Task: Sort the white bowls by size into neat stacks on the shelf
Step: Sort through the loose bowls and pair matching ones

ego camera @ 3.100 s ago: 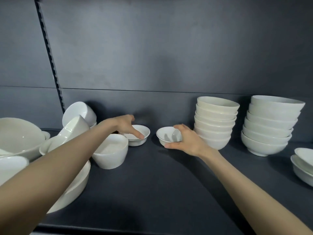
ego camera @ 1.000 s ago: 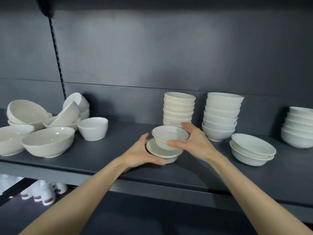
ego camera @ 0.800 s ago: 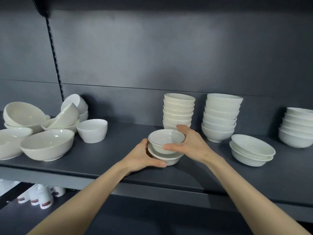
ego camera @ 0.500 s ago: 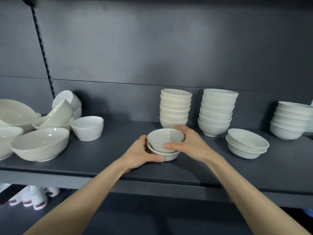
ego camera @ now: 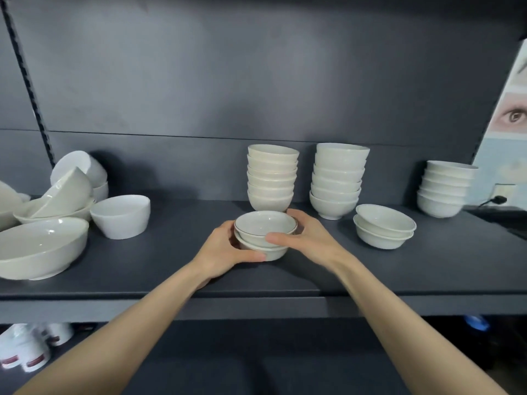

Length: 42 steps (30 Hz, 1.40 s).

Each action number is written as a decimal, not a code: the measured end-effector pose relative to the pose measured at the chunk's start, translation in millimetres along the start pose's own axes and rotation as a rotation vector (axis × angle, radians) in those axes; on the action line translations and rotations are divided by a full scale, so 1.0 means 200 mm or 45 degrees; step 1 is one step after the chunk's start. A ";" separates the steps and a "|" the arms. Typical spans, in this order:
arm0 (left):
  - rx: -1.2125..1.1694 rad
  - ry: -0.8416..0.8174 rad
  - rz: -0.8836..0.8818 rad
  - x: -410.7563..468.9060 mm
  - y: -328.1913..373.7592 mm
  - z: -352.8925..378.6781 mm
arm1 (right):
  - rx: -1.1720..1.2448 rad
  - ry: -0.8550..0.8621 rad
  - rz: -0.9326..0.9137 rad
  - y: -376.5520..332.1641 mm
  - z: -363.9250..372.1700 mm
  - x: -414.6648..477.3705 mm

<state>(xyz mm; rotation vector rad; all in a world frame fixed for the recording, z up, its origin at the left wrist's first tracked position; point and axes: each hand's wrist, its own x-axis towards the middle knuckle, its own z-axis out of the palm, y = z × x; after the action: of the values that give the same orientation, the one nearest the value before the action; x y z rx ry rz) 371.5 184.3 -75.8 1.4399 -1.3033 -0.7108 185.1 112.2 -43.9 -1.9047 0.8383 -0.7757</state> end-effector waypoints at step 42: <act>-0.136 -0.059 0.077 0.43 0.42 1.18 | 0.071 0.090 -0.009 0.48 -1.26 -0.01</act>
<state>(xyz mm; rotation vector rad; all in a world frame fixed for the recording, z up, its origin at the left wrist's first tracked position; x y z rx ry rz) 148.0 43.1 -51.5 1.2998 -1.3188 -0.7660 -36.1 -40.0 -27.2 -1.8410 0.8447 -0.8667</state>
